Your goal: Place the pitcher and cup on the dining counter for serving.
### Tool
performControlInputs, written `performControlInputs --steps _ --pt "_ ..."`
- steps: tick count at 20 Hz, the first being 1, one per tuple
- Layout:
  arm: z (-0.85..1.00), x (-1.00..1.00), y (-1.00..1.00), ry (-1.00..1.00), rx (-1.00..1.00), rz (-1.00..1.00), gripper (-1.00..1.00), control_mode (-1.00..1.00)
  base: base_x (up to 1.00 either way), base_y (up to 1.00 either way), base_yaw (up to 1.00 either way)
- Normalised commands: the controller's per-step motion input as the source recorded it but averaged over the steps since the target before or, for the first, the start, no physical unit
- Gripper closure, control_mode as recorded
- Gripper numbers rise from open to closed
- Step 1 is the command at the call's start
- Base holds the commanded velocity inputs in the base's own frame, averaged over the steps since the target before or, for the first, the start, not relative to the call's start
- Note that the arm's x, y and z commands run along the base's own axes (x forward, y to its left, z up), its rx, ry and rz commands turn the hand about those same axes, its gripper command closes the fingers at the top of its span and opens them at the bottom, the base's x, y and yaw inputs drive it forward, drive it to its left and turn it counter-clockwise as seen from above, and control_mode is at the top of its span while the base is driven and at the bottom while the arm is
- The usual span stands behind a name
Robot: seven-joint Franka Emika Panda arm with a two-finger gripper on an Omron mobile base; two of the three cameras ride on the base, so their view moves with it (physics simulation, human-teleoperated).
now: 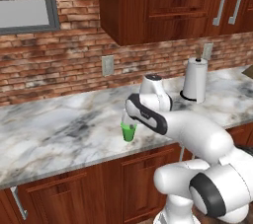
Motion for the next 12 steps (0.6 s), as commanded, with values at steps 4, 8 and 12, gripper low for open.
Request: performControlInputs --steps 4,8,12 --pt "-0.1 0.17 -0.04 0.0 0.0 0.0 -1.0 -1.0 0.0 0.0 0.0" --pt "-0.01 0.21 -0.16 0.0 0.01 0.0 -1.0 -1.0 0.0 0.0 0.0" --pt "0.1 0.06 -0.3 0.0 0.06 -0.01 -1.0 -1.0 0.0 0.0 0.0"
